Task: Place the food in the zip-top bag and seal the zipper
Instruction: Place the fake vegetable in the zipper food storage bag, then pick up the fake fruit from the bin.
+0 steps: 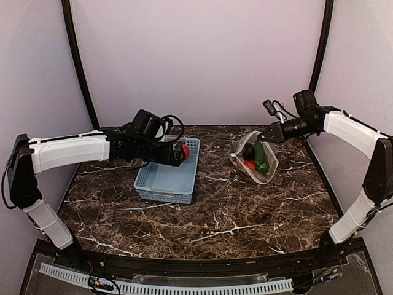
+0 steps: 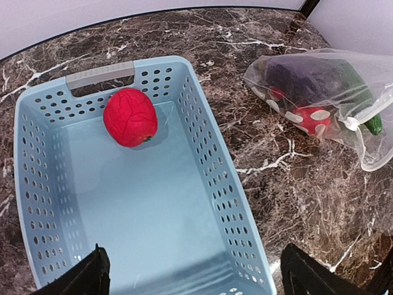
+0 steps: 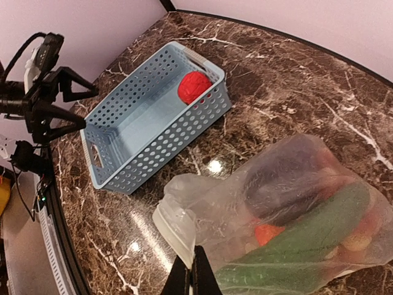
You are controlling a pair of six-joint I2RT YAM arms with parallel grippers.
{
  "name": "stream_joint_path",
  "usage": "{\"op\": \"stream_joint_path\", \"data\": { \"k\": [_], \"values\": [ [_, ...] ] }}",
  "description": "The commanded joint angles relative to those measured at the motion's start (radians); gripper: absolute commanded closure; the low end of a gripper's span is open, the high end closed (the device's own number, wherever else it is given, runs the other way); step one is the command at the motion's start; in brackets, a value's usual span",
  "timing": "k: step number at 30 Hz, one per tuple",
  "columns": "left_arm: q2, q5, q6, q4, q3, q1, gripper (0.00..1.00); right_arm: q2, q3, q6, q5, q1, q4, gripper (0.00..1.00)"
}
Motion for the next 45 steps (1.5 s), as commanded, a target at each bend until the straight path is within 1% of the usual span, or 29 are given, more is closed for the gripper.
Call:
{"op": "stream_joint_path", "data": {
  "k": [1,3,7,12,17,19,24,33,40,45],
  "values": [
    [0.068,-0.091,0.057,-0.087,0.101,-0.001,0.07,-0.084,-0.068,0.004,-0.106,0.009,0.112,1.0],
    [0.134,-0.121,0.07,-0.129,0.153,0.006,0.11,-0.089,-0.093,-0.002,-0.108,0.009,0.125,1.0],
    [0.197,-0.097,0.05,-0.134,0.204,0.033,0.15,-0.109,-0.126,-0.009,-0.097,0.009,0.141,1.0],
    [0.274,-0.116,0.023,-0.138,0.282,0.054,0.15,-0.117,-0.148,-0.01,-0.125,0.009,0.154,1.0],
    [0.394,-0.161,-0.008,-0.189,0.428,0.074,0.15,-0.117,-0.151,-0.012,-0.126,0.009,0.157,1.0],
    [0.425,-0.166,-0.014,-0.184,0.459,0.083,0.15,-0.12,-0.153,-0.012,-0.127,0.009,0.158,1.0],
    [0.483,-0.143,-0.04,-0.175,0.513,0.108,0.17,-0.126,-0.156,-0.014,-0.125,0.009,0.16,1.0],
    [0.566,-0.147,-0.057,-0.166,0.574,0.134,0.22,-0.12,-0.158,-0.013,-0.133,0.009,0.16,1.0],
    [0.657,-0.079,-0.064,-0.168,0.662,0.152,0.21,-0.123,-0.161,-0.014,-0.131,0.009,0.159,1.0],
    [0.722,-0.065,-0.069,-0.195,0.729,0.157,0.21,-0.123,-0.161,-0.013,-0.13,0.009,0.158,1.0]
  ]
}}
